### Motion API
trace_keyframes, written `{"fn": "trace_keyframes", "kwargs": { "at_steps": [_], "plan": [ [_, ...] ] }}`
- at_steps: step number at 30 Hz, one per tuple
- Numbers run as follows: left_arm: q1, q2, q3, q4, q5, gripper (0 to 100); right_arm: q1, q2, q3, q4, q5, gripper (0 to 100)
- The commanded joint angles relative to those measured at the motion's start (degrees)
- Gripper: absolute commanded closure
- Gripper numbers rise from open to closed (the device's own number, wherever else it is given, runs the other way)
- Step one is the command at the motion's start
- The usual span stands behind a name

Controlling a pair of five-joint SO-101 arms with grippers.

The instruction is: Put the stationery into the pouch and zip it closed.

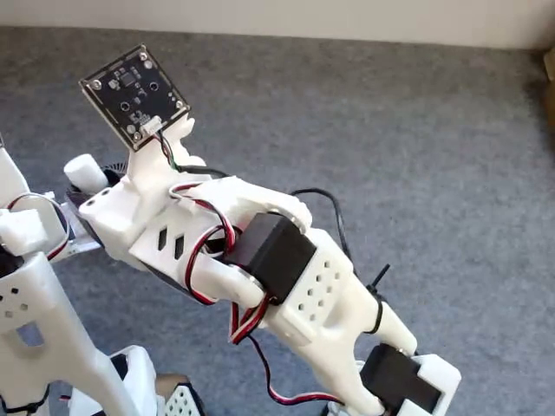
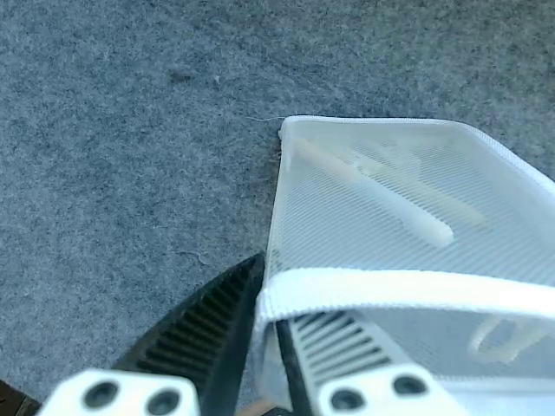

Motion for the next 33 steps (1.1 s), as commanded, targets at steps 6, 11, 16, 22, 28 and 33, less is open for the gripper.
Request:
{"fn": "trace_keyframes", "kwargs": {
  "at_steps": [6,11,16,22,28,33],
  "plan": [
    [-0.75,-0.22,-0.22,0.09,0.44,99,-0.66,-2.77,-0.40,-1.71,-0.62,99.4],
    [-0.75,-0.22,-0.13,0.09,0.44,99,-0.48,-4.88,-0.13,-1.36,-0.70,99.4],
    [-0.75,-0.22,-0.13,0.09,0.44,99,-0.48,-10.15,5.23,-2.86,-0.70,99.4],
    [-0.84,-0.22,-0.13,0.18,0.44,99,-0.40,-17.54,23.69,-18.77,-0.70,99.4],
    [-0.84,-0.22,0.84,0.09,0.44,99,-0.40,-26.68,43.65,-40.57,-0.44,99.4],
    [-0.84,-0.22,1.01,0.00,0.44,99,-0.31,-31.08,54.37,-54.11,-0.35,99.4]
  ]
}}
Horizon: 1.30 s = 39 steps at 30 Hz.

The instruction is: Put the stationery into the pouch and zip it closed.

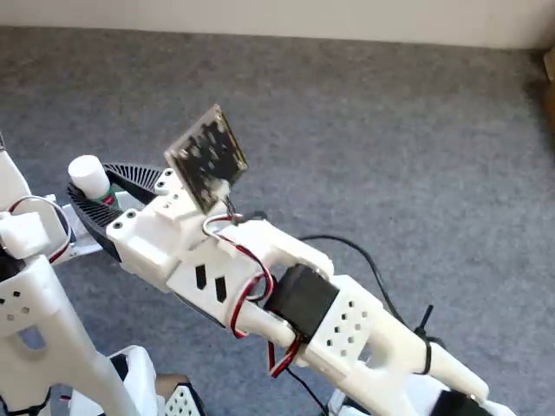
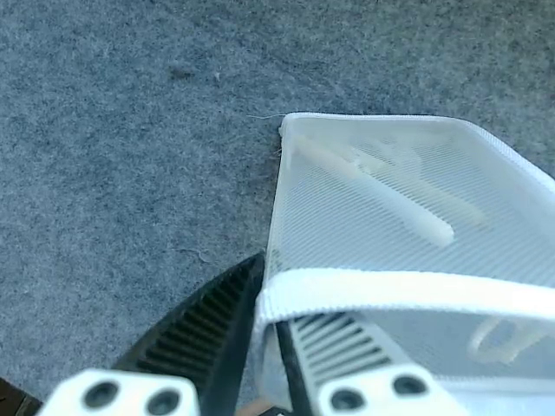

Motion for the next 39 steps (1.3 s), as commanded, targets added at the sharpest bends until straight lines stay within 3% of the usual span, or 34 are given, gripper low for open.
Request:
{"fn": "trace_keyframes", "kwargs": {
  "at_steps": [1,14,24,32,39],
  "plan": [
    [-0.75,0.57,-0.13,0.00,0.44,99,-0.31,-4.09,4.44,-10.24,-0.18,99.4],
    [-0.75,0.57,-0.13,0.00,0.44,99,-0.57,-3.30,21.58,-36.09,-0.09,99.4],
    [-0.92,0.57,-0.04,0.00,0.35,99,-0.04,11.03,23.34,-51.30,-0.09,99.4],
    [-0.92,0.57,-0.04,0.00,0.26,99,2.42,12.18,23.34,-52.18,1.41,97.9],
    [-0.75,0.57,2.68,-2.02,0.26,99,0.13,12.09,26.95,-52.18,11.16,81.8]
  ]
}}
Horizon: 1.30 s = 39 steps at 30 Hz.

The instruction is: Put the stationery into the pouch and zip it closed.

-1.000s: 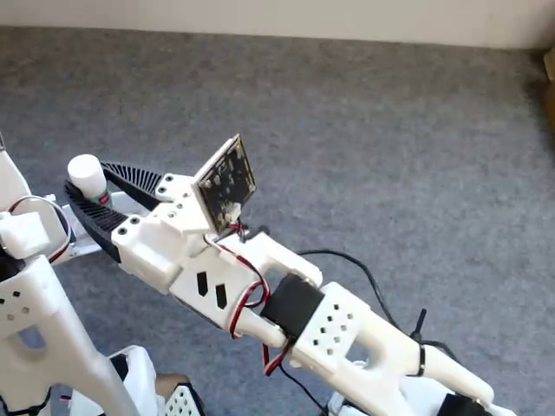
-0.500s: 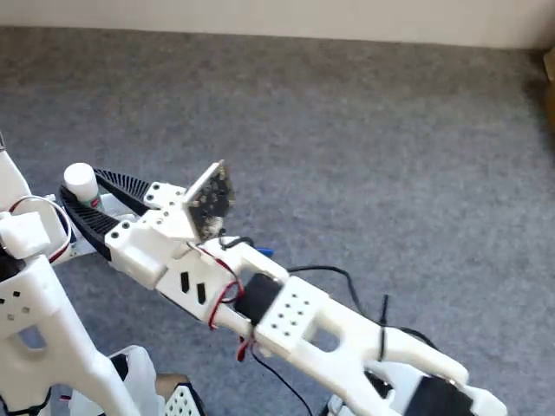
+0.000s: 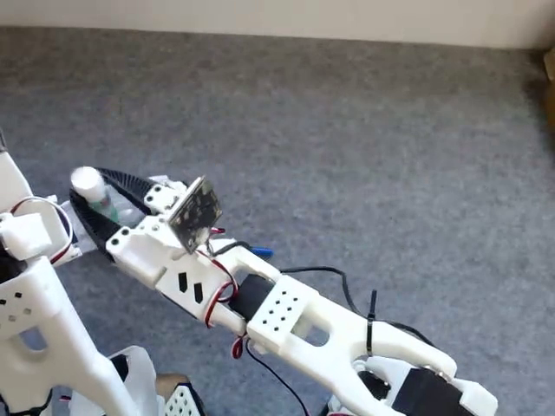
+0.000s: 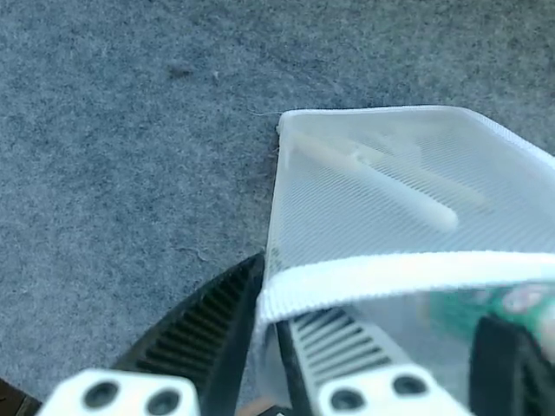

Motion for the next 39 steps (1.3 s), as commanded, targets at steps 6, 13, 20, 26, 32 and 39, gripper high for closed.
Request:
{"fn": "trace_keyframes", "kwargs": {
  "at_steps": [6,13,20,26,32,39],
  "plan": [
    [-1.01,0.66,1.63,-1.76,0.26,99,-1.01,-0.75,-0.40,-1.19,2.81,81.7],
    [-1.01,0.66,1.71,-1.76,0.18,99,-0.92,-2.07,-0.31,-1.19,3.52,81.7],
    [-1.01,0.66,1.54,-1.76,0.26,99,1.98,-11.47,-0.40,9.10,3.16,81.7],
    [-1.10,0.66,1.63,-1.67,0.26,99,5.76,-14.90,-4.35,20.35,3.16,81.7],
    [-1.10,0.66,1.45,-1.67,0.26,99,9.10,-15.25,-10.42,29.85,3.16,81.7],
    [-1.10,0.66,1.54,-1.93,0.35,99,13.32,-15.16,-17.98,49.80,3.16,81.8]
  ]
}}
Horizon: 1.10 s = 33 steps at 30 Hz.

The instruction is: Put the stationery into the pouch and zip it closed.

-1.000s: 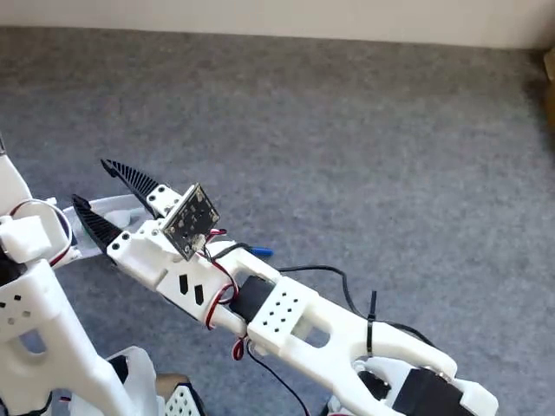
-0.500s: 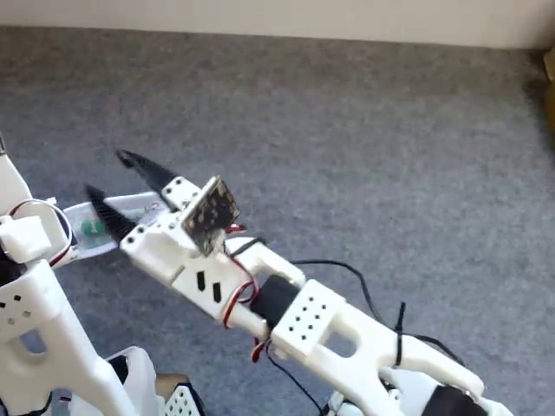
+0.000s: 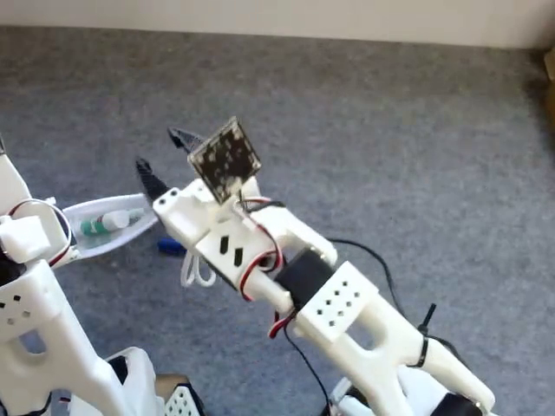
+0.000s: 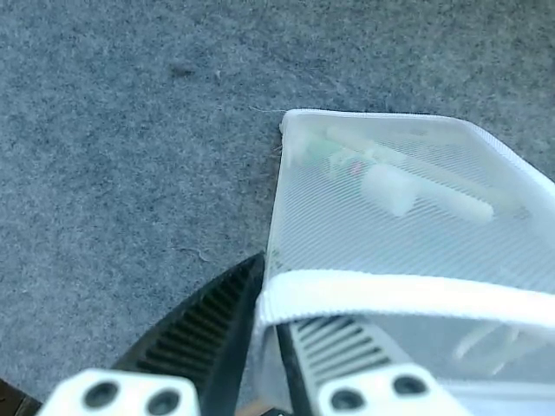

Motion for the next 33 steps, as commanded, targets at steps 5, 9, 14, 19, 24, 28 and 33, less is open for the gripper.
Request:
{"fn": "trace_keyframes", "kwargs": {
  "at_steps": [5,9,14,19,24,28,33],
  "plan": [
    [-0.84,0.66,0.13,-1.05,0.35,99,5.58,-2.42,-6.20,18.15,0.44,81.8],
    [-1.01,0.66,0.40,-1.05,0.35,99,8.31,-2.42,-5.93,28.53,0.44,81.8],
    [-1.01,0.66,0.13,-1.05,0.35,99,8.31,-0.66,-4.35,34.07,0.88,81.8],
    [-1.01,0.66,0.13,-1.05,0.35,99,8.13,5.49,-3.47,34.33,4.75,81.8],
    [-5.58,0.66,-0.04,-2.81,0.53,99,8.13,13.93,-3.47,34.33,8.35,81.8],
    [-10.86,0.66,-0.84,-4.04,3.96,99,6.29,17.19,-3.38,34.33,11.16,81.8],
    [-17.54,0.66,-3.21,-4.04,5.01,99,1.27,18.33,-3.03,33.98,14.15,81.8]
  ]
}}
